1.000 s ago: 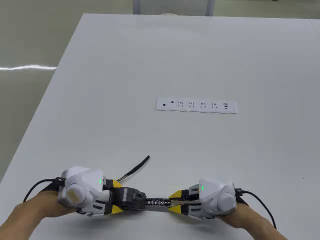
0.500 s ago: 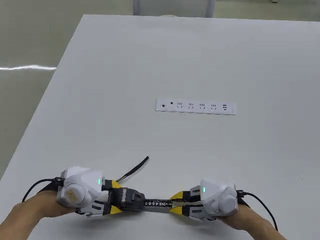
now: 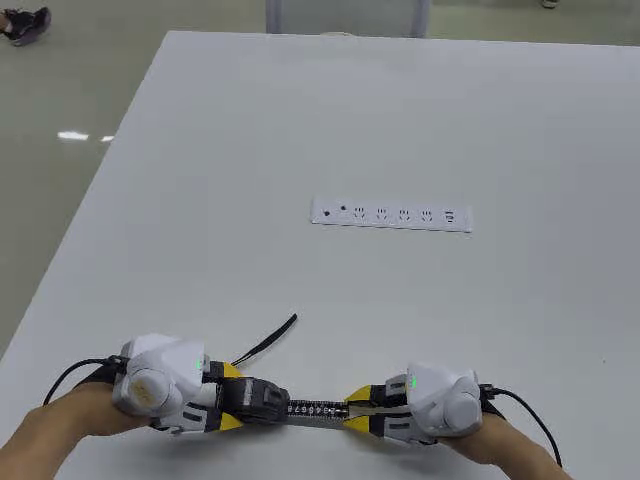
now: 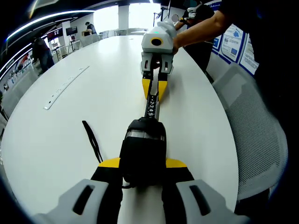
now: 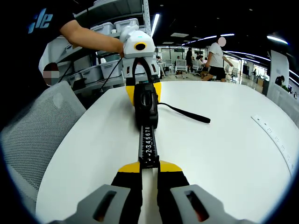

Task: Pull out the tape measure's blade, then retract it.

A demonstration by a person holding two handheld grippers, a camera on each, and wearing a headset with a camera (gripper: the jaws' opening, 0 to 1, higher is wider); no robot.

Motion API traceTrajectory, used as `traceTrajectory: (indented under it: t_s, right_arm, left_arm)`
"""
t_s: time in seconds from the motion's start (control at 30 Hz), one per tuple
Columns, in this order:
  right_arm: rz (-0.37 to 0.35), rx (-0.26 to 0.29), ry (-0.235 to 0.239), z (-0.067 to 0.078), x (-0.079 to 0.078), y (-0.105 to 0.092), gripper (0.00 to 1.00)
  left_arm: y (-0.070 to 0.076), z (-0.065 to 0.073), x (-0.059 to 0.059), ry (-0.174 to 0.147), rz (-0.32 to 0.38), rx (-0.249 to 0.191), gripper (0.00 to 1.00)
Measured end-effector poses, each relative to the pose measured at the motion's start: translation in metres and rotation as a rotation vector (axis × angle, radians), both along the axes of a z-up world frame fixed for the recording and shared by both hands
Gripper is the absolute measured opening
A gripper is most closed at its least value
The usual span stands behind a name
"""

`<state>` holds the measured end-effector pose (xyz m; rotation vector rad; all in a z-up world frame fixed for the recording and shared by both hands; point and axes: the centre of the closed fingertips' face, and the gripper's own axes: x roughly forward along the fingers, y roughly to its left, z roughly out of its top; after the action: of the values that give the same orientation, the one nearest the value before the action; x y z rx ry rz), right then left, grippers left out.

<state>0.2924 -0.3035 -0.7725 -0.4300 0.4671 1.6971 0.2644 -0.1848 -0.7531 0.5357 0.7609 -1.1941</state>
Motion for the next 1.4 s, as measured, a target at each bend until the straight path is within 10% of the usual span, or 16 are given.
traceTrajectory:
  t_s: [1.4]
  right_arm:
    - [-0.001,-0.013,0.005,-0.002,0.007,-0.025,0.08]
  left_arm:
    - [-0.001,-0.001,0.001,0.006,0.001,0.000,0.27]
